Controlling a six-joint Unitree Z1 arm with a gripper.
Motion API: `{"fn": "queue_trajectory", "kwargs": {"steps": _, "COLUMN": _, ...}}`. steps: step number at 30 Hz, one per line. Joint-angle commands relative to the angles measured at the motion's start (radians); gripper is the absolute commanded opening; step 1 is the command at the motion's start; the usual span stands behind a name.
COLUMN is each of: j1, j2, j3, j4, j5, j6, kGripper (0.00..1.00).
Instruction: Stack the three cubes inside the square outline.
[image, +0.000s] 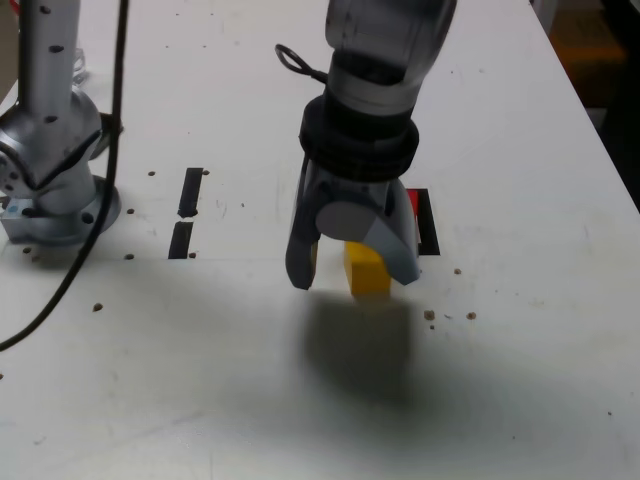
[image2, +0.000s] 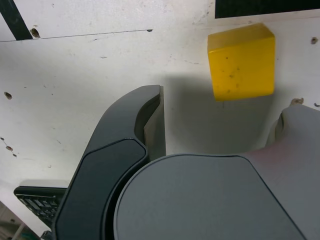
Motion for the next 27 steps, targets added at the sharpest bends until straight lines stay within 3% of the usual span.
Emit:
{"fn": "queue_trajectory", "kwargs": {"steps": 1, "j1": -0.001, "j2": 0.009, "j3": 0.008, "j4": -0.009, "j5": -0.006, "j6": 0.003, "kGripper": 0.85}}
{"fn": "queue_trajectory", "kwargs": {"steps": 27, "j1": 0.063, "j2": 0.069, "j3": 0.041, "j4": -0.046, "j5": -0.015, "j6": 0.082, "kGripper": 0.85}}
